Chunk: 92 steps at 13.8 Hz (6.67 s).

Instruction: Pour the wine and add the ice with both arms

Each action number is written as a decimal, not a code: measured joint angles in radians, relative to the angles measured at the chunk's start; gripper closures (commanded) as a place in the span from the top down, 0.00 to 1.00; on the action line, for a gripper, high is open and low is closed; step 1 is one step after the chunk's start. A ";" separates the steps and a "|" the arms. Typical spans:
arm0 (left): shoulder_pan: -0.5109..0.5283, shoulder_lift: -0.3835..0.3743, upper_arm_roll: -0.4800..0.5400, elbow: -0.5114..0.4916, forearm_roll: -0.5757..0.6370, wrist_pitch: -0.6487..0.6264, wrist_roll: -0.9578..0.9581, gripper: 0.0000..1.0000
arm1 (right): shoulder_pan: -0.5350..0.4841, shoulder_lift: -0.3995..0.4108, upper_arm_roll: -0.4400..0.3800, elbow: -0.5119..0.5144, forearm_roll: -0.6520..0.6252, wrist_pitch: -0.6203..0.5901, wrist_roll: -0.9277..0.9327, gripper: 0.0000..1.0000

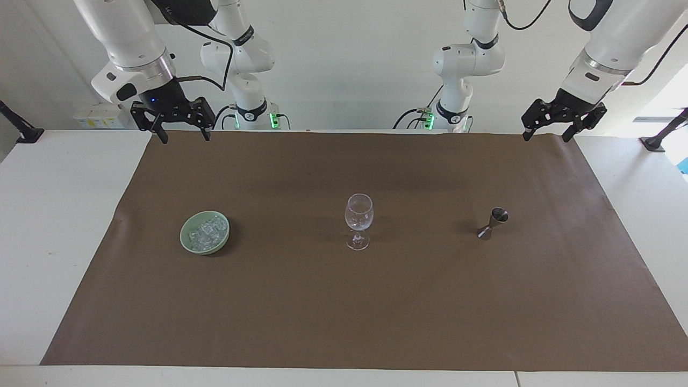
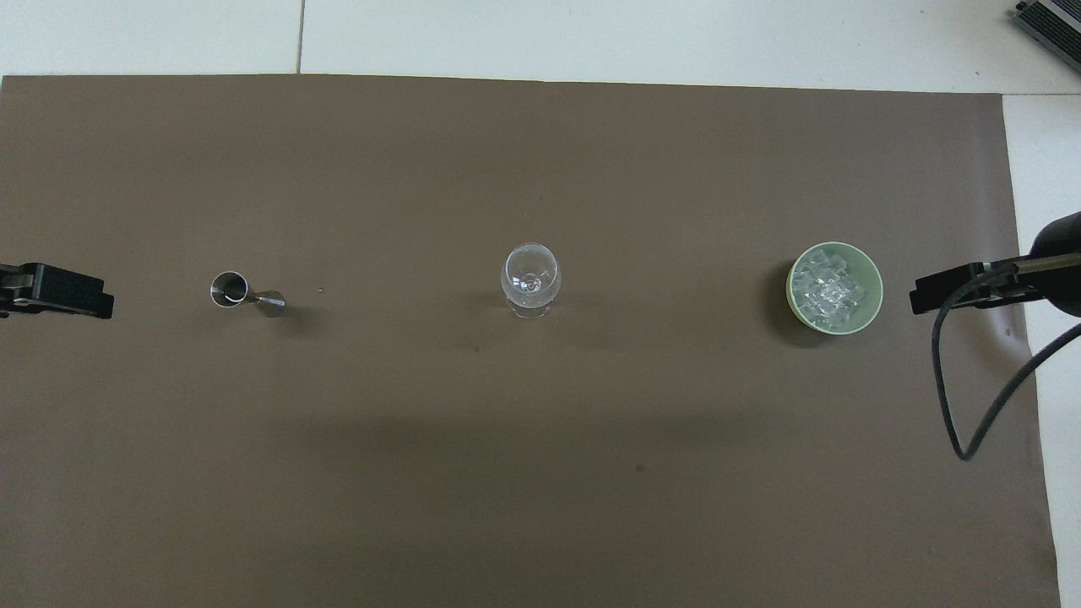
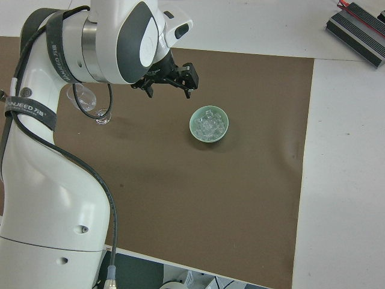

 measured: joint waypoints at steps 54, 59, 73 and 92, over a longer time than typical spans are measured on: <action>0.320 -0.040 0.012 -0.859 -1.193 0.696 -0.924 1.00 | 0.000 0.000 0.000 0.000 0.000 0.000 0.000 1.00; 0.316 0.035 0.011 -0.865 -1.292 0.703 -0.924 1.00 | 0.000 0.000 0.000 0.000 0.000 0.000 0.000 1.00; 0.166 0.141 0.002 -0.864 -1.696 0.824 -0.837 1.00 | 0.000 0.000 0.000 0.000 0.000 0.000 0.000 1.00; 0.124 0.167 0.001 -0.851 -1.933 0.823 -0.670 0.58 | 0.000 0.000 0.000 0.000 0.000 0.000 0.000 1.00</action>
